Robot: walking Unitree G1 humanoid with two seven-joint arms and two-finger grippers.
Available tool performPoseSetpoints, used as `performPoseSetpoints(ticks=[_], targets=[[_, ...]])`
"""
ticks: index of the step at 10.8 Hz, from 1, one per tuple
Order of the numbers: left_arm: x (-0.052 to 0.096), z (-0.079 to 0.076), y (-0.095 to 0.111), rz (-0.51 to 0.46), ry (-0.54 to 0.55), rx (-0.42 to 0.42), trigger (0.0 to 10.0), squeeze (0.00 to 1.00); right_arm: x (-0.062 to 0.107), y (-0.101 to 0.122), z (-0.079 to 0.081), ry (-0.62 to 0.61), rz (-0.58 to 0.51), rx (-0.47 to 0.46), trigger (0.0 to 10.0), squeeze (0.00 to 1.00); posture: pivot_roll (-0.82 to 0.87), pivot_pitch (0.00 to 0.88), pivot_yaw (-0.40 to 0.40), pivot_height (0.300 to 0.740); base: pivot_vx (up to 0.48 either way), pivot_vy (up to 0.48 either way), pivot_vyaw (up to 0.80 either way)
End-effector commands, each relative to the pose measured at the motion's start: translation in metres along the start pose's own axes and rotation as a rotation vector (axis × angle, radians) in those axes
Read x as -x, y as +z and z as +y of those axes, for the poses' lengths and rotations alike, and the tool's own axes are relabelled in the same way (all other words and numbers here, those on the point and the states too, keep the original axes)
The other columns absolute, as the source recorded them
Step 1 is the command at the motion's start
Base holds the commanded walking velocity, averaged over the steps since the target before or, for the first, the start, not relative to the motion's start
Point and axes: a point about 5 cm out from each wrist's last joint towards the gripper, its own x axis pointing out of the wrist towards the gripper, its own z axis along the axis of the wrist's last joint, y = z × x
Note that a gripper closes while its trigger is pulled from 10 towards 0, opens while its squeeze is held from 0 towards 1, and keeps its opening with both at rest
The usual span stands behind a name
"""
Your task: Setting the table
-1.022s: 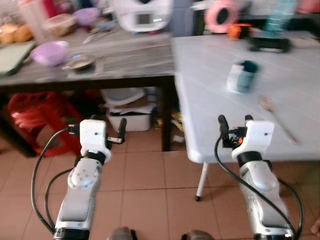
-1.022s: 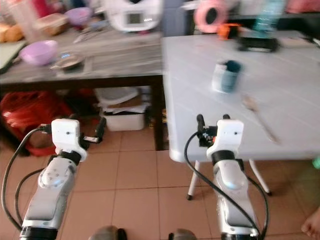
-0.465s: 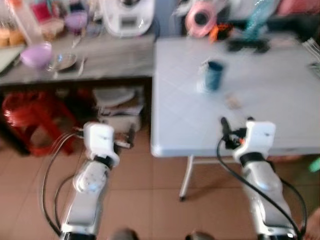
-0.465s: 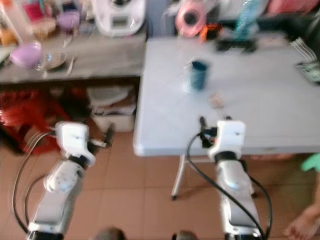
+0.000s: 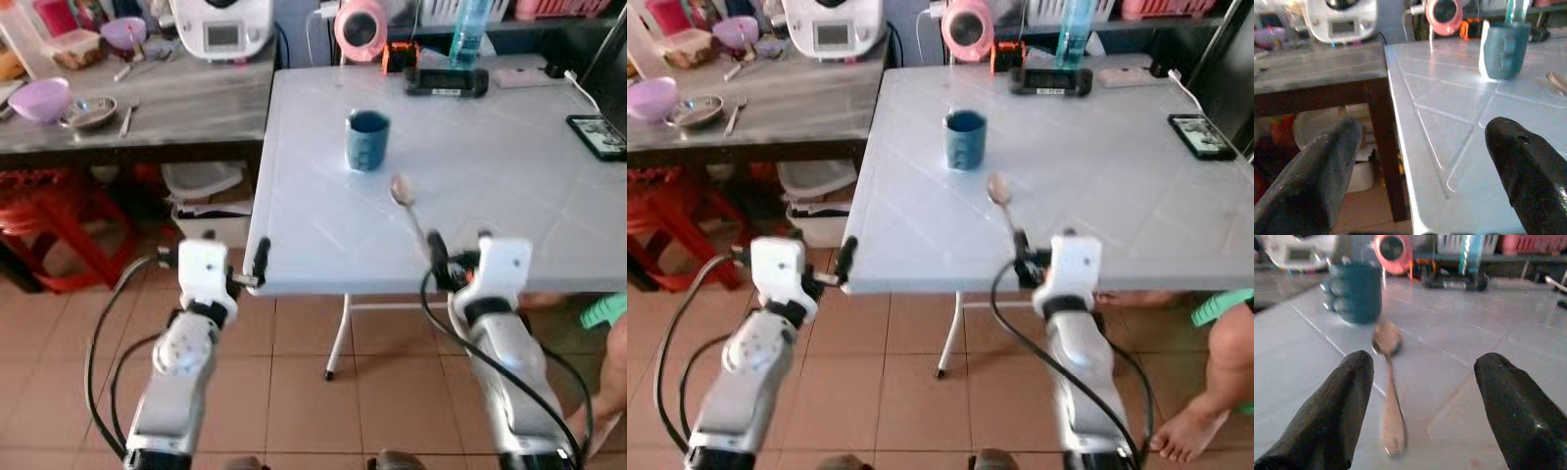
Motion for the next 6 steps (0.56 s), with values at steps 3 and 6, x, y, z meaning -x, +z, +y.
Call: performPoseSetpoints(ticks=[3, 6], targets=[[-0.0052, 0.0008, 0.0059, -0.025, -0.019, 0.005, 10.0, 0.00, -0.0037, 0.0024, 0.0095, 0.042, -0.011, -0.001, 10.0, 0.00, -0.01, 0.000, 0.072, 0.740, 0.000, 0.000, 0.29], [-0.0063, 0.0014, 0.0091, -0.044, -0.013, 0.024, 10.0, 0.00, -0.0063, 0.0022, 0.0105, 0.037, -0.009, 0.006, 10.0, 0.00, 0.00, 0.000, 0.060, 0.740, 0.335, 0.000, 0.22]])
